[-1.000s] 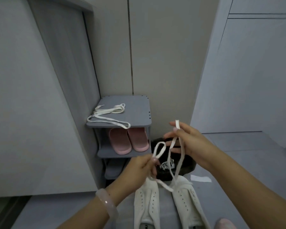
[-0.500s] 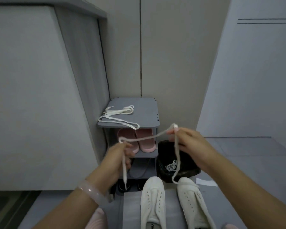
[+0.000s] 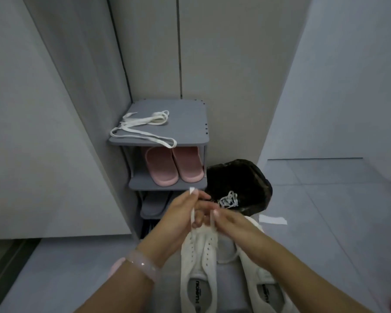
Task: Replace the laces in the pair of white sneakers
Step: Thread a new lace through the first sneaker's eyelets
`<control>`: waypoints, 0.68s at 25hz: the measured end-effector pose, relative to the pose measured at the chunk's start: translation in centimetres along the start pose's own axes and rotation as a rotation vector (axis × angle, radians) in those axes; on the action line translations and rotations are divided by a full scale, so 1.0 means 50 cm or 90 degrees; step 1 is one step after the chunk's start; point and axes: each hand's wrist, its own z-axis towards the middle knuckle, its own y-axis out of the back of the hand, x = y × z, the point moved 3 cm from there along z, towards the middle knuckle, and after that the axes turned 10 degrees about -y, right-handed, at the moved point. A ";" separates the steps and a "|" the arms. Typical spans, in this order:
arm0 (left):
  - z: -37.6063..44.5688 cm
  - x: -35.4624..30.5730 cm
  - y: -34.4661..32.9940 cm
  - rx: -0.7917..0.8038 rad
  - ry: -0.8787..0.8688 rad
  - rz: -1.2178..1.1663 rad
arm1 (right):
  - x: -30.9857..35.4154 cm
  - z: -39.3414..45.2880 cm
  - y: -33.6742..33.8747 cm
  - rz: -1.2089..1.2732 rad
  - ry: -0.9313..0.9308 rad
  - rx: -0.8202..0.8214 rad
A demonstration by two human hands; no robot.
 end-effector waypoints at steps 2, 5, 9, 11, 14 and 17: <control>0.012 0.007 0.003 0.000 0.008 -0.055 | -0.039 -0.003 -0.025 0.010 0.016 0.003; 0.011 0.040 0.014 -0.065 0.006 0.123 | -0.030 0.000 -0.013 0.175 0.010 -0.076; 0.004 0.060 -0.017 0.067 -0.060 0.324 | 0.006 0.008 0.028 0.494 0.068 -0.074; -0.009 0.085 -0.046 0.229 -0.129 0.489 | 0.023 0.016 0.022 0.562 0.078 -0.031; 0.002 0.122 -0.050 0.286 -0.046 0.558 | 0.043 0.036 0.040 0.574 0.113 -0.025; 0.032 0.104 -0.035 0.190 -0.005 0.509 | 0.052 0.056 0.085 0.292 0.081 -0.147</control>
